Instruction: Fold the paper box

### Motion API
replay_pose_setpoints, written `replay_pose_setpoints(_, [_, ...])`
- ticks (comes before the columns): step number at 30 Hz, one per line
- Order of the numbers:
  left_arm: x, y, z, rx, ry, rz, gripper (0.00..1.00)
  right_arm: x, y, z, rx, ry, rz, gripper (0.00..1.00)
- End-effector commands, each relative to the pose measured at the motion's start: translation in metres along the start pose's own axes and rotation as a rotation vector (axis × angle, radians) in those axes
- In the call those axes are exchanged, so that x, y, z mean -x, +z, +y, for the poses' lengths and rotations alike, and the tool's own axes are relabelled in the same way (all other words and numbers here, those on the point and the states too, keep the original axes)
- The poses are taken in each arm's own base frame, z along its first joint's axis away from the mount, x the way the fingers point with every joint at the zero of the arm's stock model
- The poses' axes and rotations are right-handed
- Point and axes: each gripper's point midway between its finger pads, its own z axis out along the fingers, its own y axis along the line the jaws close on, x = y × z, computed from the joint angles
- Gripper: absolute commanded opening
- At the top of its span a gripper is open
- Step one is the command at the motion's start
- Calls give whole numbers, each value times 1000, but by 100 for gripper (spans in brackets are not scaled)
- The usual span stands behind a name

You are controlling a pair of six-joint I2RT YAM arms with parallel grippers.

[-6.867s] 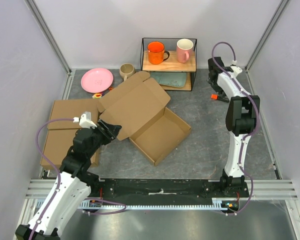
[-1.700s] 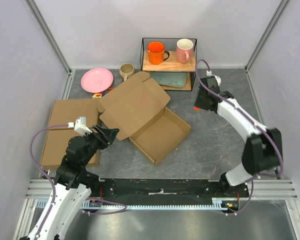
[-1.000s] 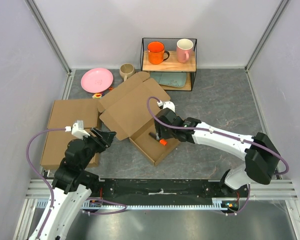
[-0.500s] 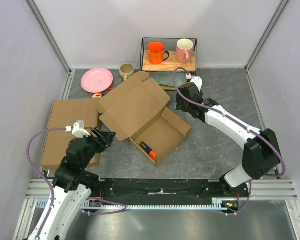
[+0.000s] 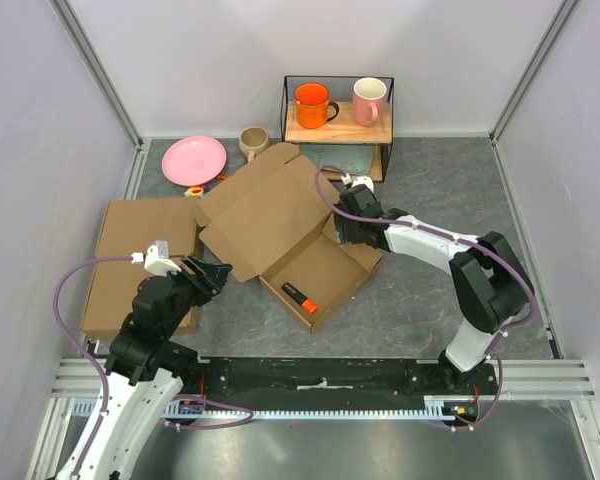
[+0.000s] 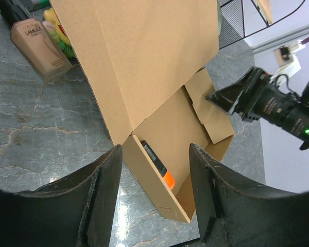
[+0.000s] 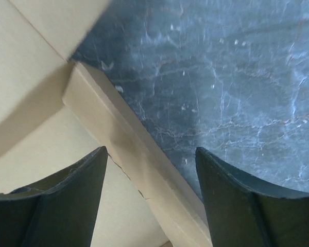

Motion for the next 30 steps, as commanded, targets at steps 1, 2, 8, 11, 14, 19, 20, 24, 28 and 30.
replay_pose_setpoints(1, [2, 3, -6, -27, 16, -3, 62, -31, 19, -12, -76, -109, 49, 74])
replay_pose_setpoints(2, [2, 3, -6, -29, 15, -3, 61, -36, 21, -13, -85, -121, 59, 71])
replay_pose_setpoints(8, [2, 2, -7, -35, 16, -6, 61, -58, 27, -32, -202, -175, 53, 45])
replay_pose_setpoints(11, [2, 2, -7, -37, 15, -8, 61, -62, 19, -38, -240, -169, 21, 28])
replay_pose_setpoints(14, [1, 3, -6, -31, 13, -2, 61, -67, 6, -38, -262, -169, -9, 13])
replay_pose_setpoints(19, [-3, 7, -5, -29, 5, 12, 61, -85, -11, -35, -283, -196, -36, 0])
replay_pose_setpoints(20, [-4, 8, -5, -32, 2, 16, 61, -88, -11, -35, -282, -196, -31, 0])
replay_pose_setpoints(24, [-4, 13, -7, -29, 0, 26, 61, -100, -14, -20, -231, -228, -18, 0])
replay_pose_setpoints(28, [0, 20, -11, -28, 10, 27, 61, -110, -21, -9, -193, -185, 24, 0])
replay_pose_setpoints(30, [1, 24, -8, -9, 15, 22, 61, -115, -25, -7, -196, -161, 35, 0])
